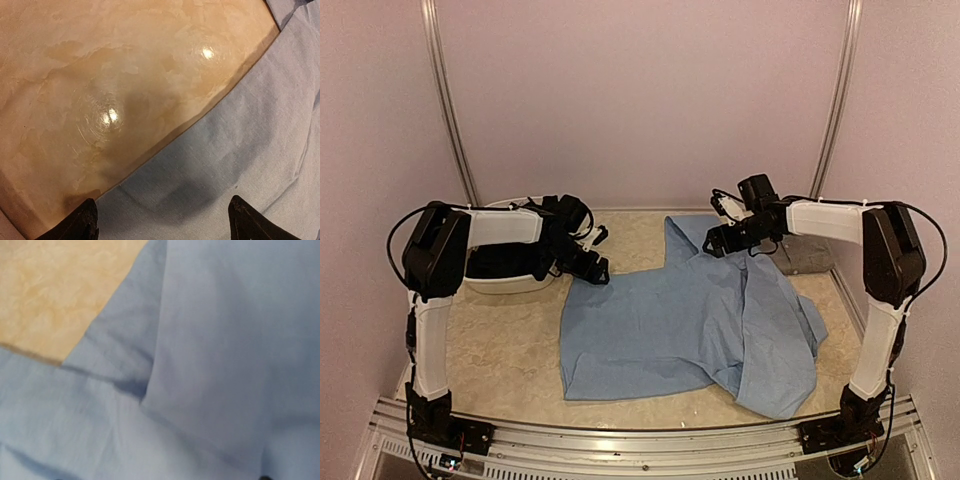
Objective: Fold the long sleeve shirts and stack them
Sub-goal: Move the flattened shirt to the center of the board.
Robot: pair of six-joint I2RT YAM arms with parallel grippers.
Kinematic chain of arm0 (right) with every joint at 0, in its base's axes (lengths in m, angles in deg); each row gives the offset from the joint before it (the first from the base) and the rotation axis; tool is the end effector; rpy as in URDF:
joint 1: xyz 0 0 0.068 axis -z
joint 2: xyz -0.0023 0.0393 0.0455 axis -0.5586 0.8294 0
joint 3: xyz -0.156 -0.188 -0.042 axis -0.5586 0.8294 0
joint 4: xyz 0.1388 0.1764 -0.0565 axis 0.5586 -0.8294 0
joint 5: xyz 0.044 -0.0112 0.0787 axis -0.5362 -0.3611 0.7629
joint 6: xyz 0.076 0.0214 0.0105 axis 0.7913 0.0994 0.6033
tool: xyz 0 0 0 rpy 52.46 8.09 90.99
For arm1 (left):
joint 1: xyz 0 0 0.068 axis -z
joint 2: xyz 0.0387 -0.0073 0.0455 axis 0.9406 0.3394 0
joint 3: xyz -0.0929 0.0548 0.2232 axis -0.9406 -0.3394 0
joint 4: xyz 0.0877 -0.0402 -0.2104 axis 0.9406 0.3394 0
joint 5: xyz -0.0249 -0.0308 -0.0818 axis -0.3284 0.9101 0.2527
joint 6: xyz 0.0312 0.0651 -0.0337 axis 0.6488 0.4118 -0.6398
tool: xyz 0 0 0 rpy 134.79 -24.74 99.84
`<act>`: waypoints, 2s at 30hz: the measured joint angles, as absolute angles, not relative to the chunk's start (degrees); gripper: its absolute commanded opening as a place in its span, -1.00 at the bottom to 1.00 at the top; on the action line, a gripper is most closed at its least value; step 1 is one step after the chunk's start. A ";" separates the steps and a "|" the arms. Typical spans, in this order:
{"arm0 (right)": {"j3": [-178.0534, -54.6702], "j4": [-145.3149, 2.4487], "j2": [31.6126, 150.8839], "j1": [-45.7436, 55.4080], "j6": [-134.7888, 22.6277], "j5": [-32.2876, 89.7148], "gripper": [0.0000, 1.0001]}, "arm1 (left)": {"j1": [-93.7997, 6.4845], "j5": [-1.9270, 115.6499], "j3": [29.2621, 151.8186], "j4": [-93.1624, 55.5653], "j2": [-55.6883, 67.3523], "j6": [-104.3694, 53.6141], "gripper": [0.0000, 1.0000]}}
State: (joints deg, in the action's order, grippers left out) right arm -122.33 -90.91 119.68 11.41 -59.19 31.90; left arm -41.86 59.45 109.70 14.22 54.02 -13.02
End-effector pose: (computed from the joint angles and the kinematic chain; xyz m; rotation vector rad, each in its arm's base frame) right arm 0.3740 0.1692 0.1864 -0.4858 2.3863 0.4367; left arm 0.3703 -0.2140 0.1229 0.7379 2.6015 -0.4027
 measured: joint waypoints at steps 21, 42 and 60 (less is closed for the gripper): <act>-130.35 -95.18 131.66 10.43 -68.20 30.96 -0.58 | -40.84 57.73 109.57 16.21 55.33 -9.61 -0.99; -142.81 -92.53 140.49 10.39 -67.74 26.88 -1.00 | -42.89 44.35 125.22 16.84 64.03 -12.83 -1.00; -144.84 -90.28 136.01 10.34 -61.64 22.55 0.72 | -44.40 43.41 122.07 3.91 57.23 -15.16 0.97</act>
